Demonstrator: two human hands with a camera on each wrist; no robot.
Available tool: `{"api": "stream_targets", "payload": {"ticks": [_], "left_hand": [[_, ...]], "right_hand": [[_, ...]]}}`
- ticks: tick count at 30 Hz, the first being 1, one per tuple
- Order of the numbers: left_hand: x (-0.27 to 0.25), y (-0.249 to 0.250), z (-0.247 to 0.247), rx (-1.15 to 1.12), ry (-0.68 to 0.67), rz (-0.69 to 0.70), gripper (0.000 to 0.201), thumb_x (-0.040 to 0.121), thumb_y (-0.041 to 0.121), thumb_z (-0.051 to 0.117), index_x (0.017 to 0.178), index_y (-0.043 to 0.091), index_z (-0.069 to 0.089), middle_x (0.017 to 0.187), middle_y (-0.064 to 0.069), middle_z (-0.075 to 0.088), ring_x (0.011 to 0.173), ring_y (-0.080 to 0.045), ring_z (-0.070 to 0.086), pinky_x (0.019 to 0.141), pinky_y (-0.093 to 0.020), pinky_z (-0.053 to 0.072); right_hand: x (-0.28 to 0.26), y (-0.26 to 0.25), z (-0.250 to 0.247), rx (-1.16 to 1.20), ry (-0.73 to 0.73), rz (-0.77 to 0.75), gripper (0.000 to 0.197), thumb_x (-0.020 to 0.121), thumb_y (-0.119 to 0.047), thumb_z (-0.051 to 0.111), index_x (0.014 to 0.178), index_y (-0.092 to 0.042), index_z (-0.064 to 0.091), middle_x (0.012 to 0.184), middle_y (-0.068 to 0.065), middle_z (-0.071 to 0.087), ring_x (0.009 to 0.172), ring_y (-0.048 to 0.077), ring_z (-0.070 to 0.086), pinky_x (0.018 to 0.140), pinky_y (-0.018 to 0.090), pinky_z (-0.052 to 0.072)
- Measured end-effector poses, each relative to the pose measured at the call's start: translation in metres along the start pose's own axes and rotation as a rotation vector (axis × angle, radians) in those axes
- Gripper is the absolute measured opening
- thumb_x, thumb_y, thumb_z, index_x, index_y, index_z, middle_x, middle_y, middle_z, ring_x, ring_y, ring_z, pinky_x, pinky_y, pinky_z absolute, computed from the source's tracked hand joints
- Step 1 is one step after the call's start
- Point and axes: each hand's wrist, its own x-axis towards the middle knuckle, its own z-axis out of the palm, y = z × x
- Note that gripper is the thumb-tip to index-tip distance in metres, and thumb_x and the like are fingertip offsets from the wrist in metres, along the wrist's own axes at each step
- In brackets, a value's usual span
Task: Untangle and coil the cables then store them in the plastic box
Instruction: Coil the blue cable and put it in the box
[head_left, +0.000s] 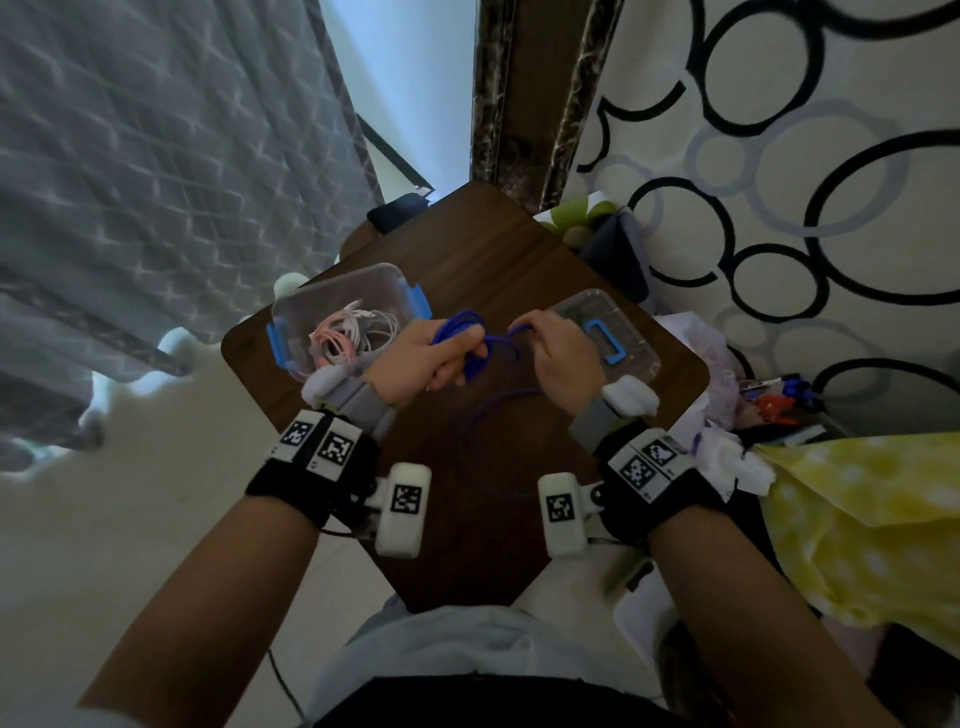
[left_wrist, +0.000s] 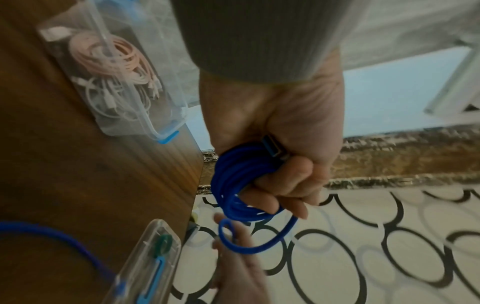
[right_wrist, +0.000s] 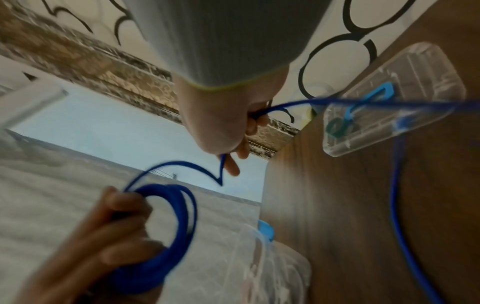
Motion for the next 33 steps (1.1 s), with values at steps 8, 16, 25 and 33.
{"api": "stream_targets", "payload": {"ticks": [8,16,25,33], "left_hand": [[0.006,-0.011,0.002,-0.292,0.101,0.026,0.042,0.100,0.017,0.032,0.064,0.013,0.054,0.039,0.005,0.042,0.047,-0.017,0.043,0.057,-0.024,0.044],[0.001,-0.023,-0.018,-0.249,0.262,-0.075,0.031,0.099,0.022,0.037,0.075,0.010,0.052,0.042,0.005,0.040,0.038,-0.005,0.037,0.055,-0.023,0.043],[-0.009,0.001,0.014,-0.428,0.040,-0.074,0.027,0.098,0.010,0.032,0.091,0.001,0.056,0.045,0.005,0.048,0.043,-0.004,0.047,0.058,-0.018,0.051],[0.003,-0.005,0.015,-0.432,0.168,0.056,0.025,0.099,0.014,0.032,0.120,0.013,0.044,0.107,0.005,0.066,0.098,-0.008,0.066,0.088,-0.026,0.052]], "right_hand": [[-0.016,0.006,0.038,0.091,-0.273,-0.317,0.054,0.077,-0.005,0.053,0.131,-0.011,0.050,0.141,0.014,0.041,0.134,0.030,0.032,0.112,0.044,0.019],[-0.027,-0.016,0.032,0.905,-0.417,0.201,0.024,0.100,-0.018,0.034,0.085,-0.015,0.052,0.072,-0.001,0.056,0.066,0.008,0.058,0.073,0.032,0.052],[-0.017,-0.013,0.026,0.352,-0.250,0.055,0.019,0.098,-0.020,0.041,0.107,-0.015,0.057,0.079,0.000,0.054,0.074,0.015,0.051,0.070,0.029,0.039],[-0.030,-0.020,0.031,0.457,-0.625,0.059,0.033,0.100,-0.022,0.038,0.133,-0.025,0.043,0.073,-0.004,0.048,0.065,0.006,0.049,0.063,0.024,0.051]]}}
